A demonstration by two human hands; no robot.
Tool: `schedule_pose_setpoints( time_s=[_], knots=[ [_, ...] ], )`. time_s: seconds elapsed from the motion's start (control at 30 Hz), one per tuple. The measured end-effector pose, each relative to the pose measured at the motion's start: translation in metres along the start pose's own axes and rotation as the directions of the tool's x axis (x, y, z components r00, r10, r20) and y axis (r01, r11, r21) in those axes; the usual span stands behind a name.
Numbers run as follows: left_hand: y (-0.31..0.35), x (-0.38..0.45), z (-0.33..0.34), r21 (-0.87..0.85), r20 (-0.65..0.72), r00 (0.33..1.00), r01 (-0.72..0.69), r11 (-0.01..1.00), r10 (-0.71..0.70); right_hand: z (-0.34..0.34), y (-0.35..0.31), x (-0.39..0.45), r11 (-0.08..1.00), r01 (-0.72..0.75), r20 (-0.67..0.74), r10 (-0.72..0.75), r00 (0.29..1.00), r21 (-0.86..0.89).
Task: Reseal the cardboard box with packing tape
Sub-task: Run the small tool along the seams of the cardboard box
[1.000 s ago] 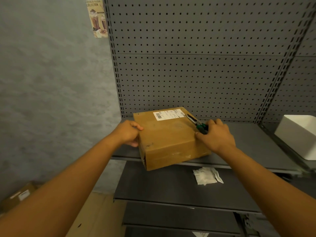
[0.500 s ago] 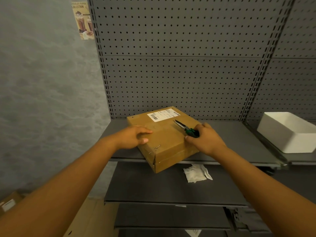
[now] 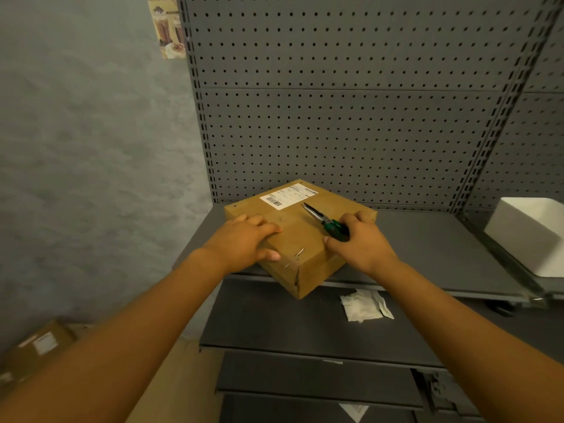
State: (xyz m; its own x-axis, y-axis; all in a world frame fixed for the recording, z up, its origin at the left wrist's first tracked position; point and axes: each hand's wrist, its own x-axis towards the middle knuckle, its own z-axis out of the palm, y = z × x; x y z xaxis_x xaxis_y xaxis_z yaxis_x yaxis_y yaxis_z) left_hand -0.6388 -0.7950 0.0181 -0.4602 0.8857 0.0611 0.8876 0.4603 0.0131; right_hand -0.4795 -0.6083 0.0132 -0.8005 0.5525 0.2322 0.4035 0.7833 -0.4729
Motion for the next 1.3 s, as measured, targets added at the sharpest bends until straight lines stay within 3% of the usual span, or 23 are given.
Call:
schedule_pose_setpoints(
  time_s=[0.3,0.53,0.67,0.83,1.3],
  knots=[
    [0.012,0.006,0.005,0.161,-0.111,0.993,0.065,0.985,-0.048,0.000,-0.005,0.009,0.993,-0.009,0.044,0.004,0.999,0.114],
    [0.034,0.014,0.005,-0.040,-0.101,0.995,-0.001,0.999,-0.004,-0.023,-0.002,-0.001,0.989,-0.036,0.118,0.019,0.993,0.143],
    [0.044,0.020,0.003,-0.036,-0.073,0.997,-0.006,0.999,0.003,-0.033,0.009,-0.013,0.981,-0.116,0.173,0.089,0.981,0.154],
    [0.043,0.021,-0.002,-0.015,-0.044,0.999,-0.013,1.000,0.012,-0.046,0.024,-0.031,0.977,-0.155,0.247,0.116,0.962,0.146],
    [0.056,0.018,-0.001,0.086,-0.043,0.998,-0.032,0.996,0.035,-0.049,0.035,-0.065,0.989,-0.150,0.279,0.143,0.950,0.006]
  ],
)
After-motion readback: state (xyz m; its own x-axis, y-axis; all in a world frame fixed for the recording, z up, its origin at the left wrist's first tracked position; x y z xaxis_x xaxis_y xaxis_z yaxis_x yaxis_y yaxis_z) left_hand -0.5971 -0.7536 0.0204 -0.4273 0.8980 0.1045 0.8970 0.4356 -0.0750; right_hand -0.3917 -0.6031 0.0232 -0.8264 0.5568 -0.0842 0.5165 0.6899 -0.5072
